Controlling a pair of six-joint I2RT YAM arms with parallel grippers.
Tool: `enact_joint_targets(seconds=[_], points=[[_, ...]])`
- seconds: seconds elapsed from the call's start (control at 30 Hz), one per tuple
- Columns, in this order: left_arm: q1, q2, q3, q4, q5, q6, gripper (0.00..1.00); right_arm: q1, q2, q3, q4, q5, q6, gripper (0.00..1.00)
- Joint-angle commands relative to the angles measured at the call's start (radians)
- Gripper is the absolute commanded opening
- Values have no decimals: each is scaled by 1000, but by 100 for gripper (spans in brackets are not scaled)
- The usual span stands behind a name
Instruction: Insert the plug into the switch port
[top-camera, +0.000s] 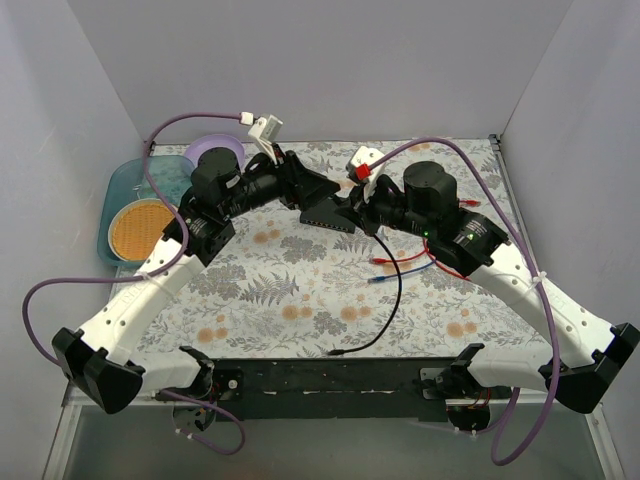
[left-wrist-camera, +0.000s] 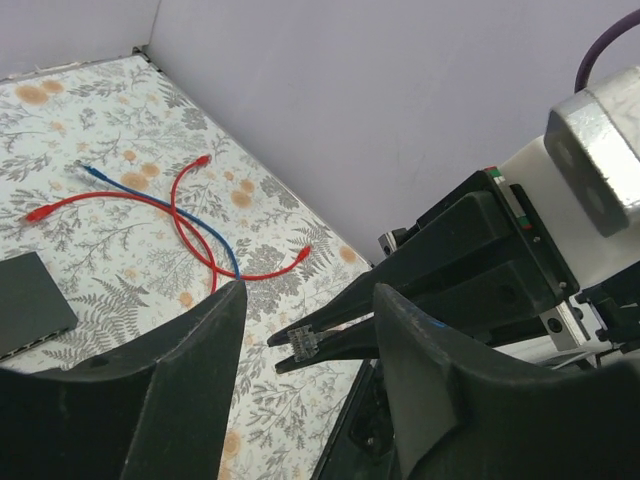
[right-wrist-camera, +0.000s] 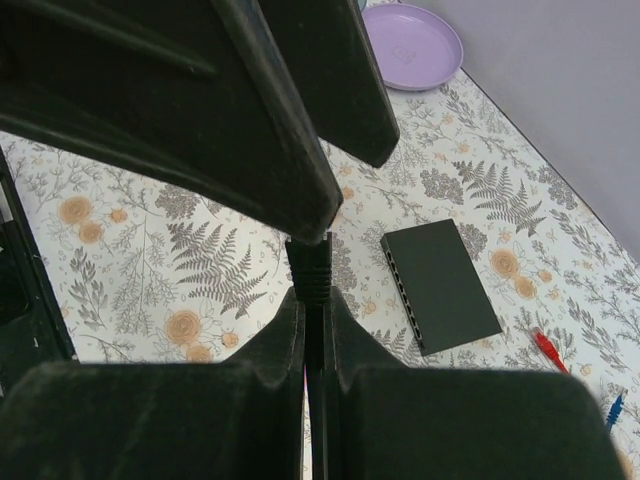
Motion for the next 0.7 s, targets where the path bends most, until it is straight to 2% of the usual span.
enact_joint_targets(seconds=[0.0,0.2,0.3,0.33,0.4,0.47,0.5,0.53,0.6,0.67], points=[[-3,14,0,23,78,11,49,-11,-19,43,16,-9,17,1],[-1,40,12,-5,81,15,37,-19,-19,37,28,-3,25,1],[-1,53,25,-14,77,11,17,-20,-16,40,31,-13,25,1],[-1,59,26,-14,75,6,1,-20,-13,43,31,-13,26,1],[-1,65,35,-20,74,2,0,-20,-11,44,27,-18,23,1],[-1,73,45,-28,69,-2,0,-20,-16,43,27,-24,14,33],[-1,74,46,-39,67,0,0,-20,-20,38,40,-24,15,44],[-1,74,52,-42,60,0,0,-20,-31,31,45,-21,15,63],[-1,76,54,-52,52,-2,0,-20,-42,26,54,-7,12,71],[-3,74,57,-57,41,-2,0,-20,-50,23,57,4,6,73]])
